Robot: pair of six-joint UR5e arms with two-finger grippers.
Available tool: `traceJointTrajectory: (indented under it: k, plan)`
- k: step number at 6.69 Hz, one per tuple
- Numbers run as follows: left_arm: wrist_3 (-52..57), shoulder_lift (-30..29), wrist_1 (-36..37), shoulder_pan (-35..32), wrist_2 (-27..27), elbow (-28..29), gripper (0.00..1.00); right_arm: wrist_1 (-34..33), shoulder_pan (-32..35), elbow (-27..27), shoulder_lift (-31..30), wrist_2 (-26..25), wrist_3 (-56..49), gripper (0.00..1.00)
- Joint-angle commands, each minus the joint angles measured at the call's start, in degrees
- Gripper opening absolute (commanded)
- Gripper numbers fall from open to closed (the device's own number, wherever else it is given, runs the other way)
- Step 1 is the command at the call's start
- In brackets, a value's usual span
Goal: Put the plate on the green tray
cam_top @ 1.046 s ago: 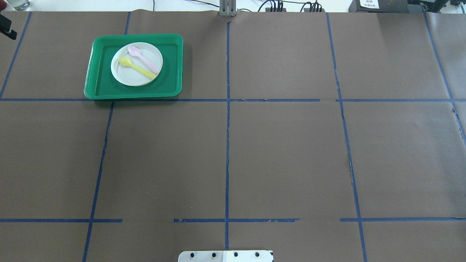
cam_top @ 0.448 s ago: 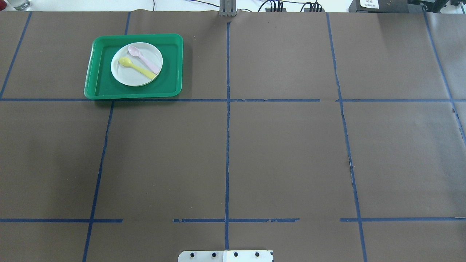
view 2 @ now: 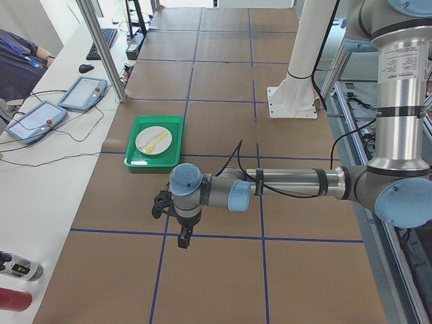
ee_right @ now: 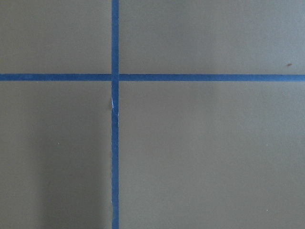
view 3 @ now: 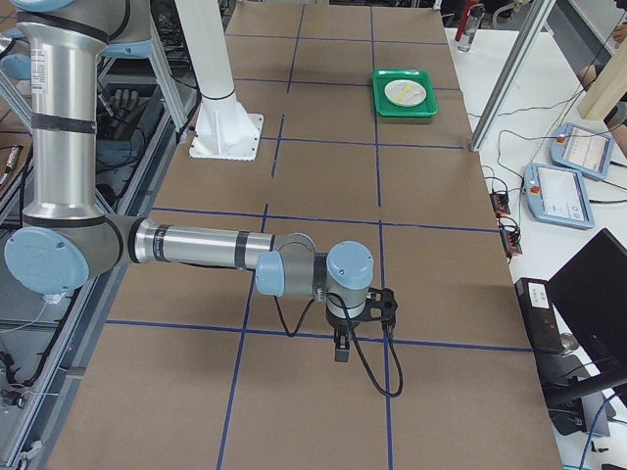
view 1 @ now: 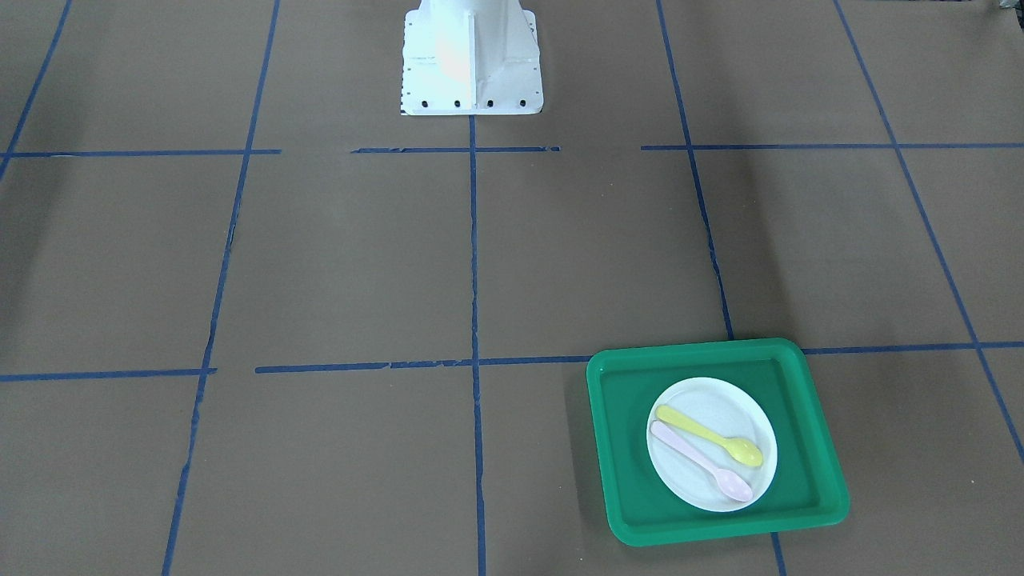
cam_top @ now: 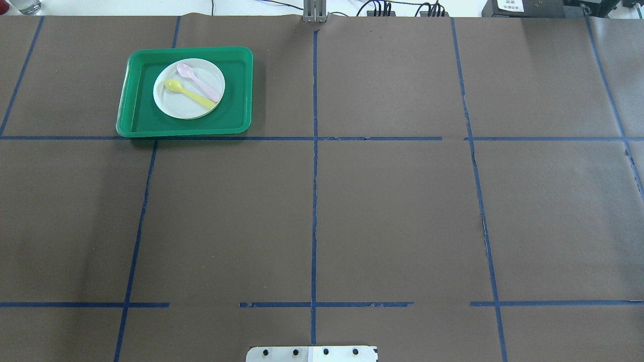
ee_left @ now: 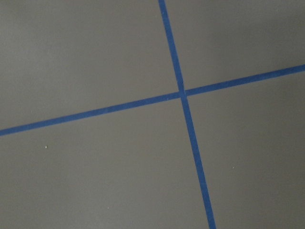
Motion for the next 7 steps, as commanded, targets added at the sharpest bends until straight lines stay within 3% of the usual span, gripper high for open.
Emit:
traceJointTrajectory:
  k: [1, 4, 7]
  plan:
    - [-0.8, 1.0, 1.3, -2.4, -3.2, -0.6, 1.00, 0.0, 0.0, 0.0, 0.0, 0.0, 0.0, 1.00]
    - [-1.0, 0.5, 9.8, -3.0, -4.5, -5.0, 1.00, 0.0, 0.0, 0.0, 0.0, 0.0, 0.0, 1.00]
    - [-0.8, 0.3, 9.8, -3.0, -4.1, -4.2, 1.00, 0.0, 0.0, 0.0, 0.0, 0.0, 0.0, 1.00]
